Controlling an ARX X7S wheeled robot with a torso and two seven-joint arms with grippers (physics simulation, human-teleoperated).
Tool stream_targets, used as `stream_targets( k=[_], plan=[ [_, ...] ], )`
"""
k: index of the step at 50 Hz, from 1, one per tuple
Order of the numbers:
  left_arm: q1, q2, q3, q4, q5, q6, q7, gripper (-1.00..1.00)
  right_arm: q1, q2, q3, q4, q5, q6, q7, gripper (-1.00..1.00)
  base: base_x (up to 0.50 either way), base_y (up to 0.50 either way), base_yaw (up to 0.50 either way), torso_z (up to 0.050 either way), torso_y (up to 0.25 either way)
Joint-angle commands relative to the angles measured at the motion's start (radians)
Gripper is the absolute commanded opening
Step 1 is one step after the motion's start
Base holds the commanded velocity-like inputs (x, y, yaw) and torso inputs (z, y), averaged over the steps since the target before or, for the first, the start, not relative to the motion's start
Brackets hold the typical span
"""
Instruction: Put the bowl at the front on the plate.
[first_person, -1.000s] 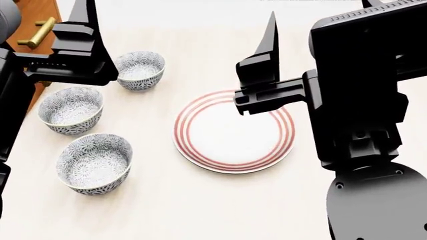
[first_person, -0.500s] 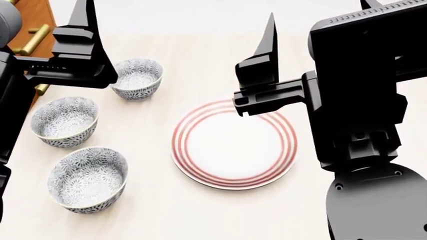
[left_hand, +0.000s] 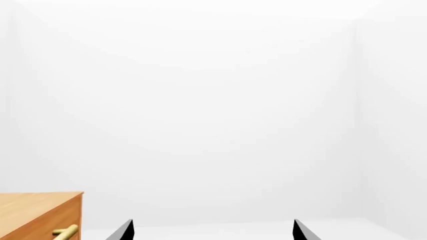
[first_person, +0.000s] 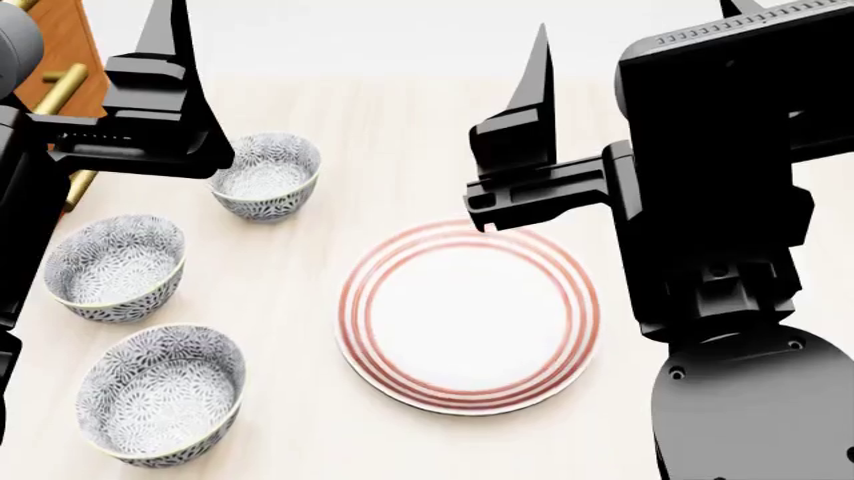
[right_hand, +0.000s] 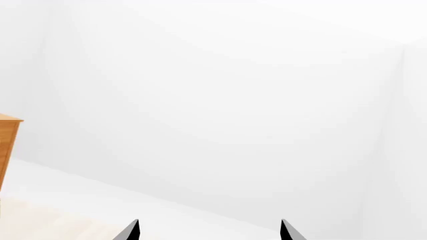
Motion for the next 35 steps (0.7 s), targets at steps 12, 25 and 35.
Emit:
stream_targets(
  k=[12,25,35],
  plan=[
    [-0.006,-0.006,0.0,-0.001,-0.029,0.002,-0.022,1.0,0.008,0.005,-0.002,0.0,0.009,0.002,0.003,1.0,0.12,0.0,0.0,0.0,0.0],
    [0.001,-0.017,0.009,-0.007,-0.034,0.018,-0.029,1.0,0.003,0.007,0.002,-0.009,0.014,0.008,0.009,1.0,0.12,0.0,0.0,0.0,0.0],
    [0.003,-0.022,0.01,-0.011,-0.043,0.023,-0.036,1.0,0.004,0.008,0.0,-0.006,0.017,0.005,0.012,1.0,0.12,0.0,0.0,0.0,0.0]
  ],
)
